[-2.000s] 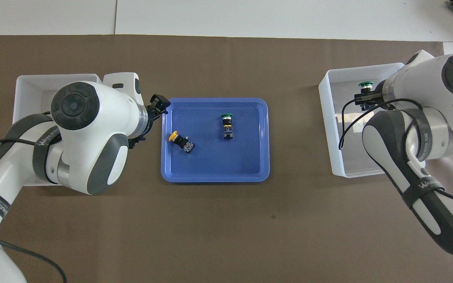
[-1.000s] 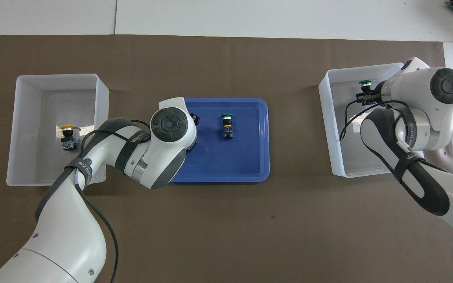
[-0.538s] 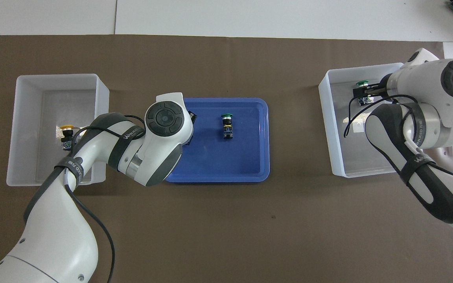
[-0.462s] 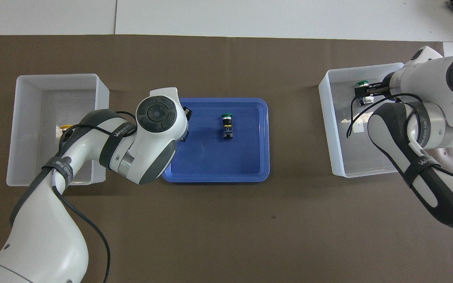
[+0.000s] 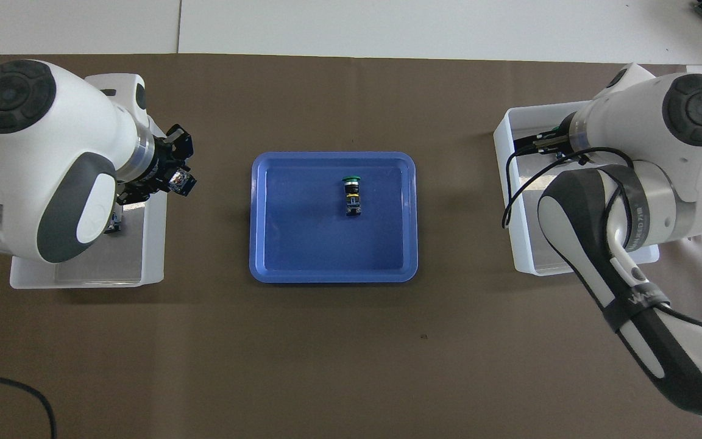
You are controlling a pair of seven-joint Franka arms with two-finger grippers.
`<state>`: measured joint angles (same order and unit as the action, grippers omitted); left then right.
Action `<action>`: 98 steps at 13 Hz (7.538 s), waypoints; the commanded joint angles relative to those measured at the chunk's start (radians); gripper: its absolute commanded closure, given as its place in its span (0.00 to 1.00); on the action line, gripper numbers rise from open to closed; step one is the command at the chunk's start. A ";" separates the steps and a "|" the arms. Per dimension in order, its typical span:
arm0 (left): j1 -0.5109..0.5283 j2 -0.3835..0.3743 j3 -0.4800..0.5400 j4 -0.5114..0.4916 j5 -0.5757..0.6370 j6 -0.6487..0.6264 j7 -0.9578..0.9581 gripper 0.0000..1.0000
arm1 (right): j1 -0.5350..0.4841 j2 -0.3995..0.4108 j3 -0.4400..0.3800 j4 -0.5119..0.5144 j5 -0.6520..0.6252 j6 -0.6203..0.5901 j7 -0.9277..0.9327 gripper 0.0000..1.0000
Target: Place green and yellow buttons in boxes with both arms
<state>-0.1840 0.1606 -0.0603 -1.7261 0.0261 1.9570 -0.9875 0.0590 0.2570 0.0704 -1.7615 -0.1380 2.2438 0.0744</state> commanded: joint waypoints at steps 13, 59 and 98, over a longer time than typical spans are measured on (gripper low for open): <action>0.224 0.106 -0.003 -0.280 -0.041 0.490 0.569 1.00 | 0.430 0.248 0.002 0.125 -0.009 0.112 0.556 0.00; 0.120 -0.243 0.020 0.083 -0.060 -0.372 1.095 0.00 | -0.134 0.176 -0.004 -0.030 0.028 0.258 -0.160 1.00; 0.158 -0.259 0.005 0.066 -0.055 -0.405 1.098 0.00 | -0.076 -0.292 -0.003 0.016 0.115 -0.498 0.111 0.00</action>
<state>-0.0319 -0.0895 -0.0550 -1.6624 -0.0234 1.5724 0.1186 -0.0145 -0.0178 0.0628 -1.7306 -0.0455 1.7592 0.1586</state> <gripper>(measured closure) 0.000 0.000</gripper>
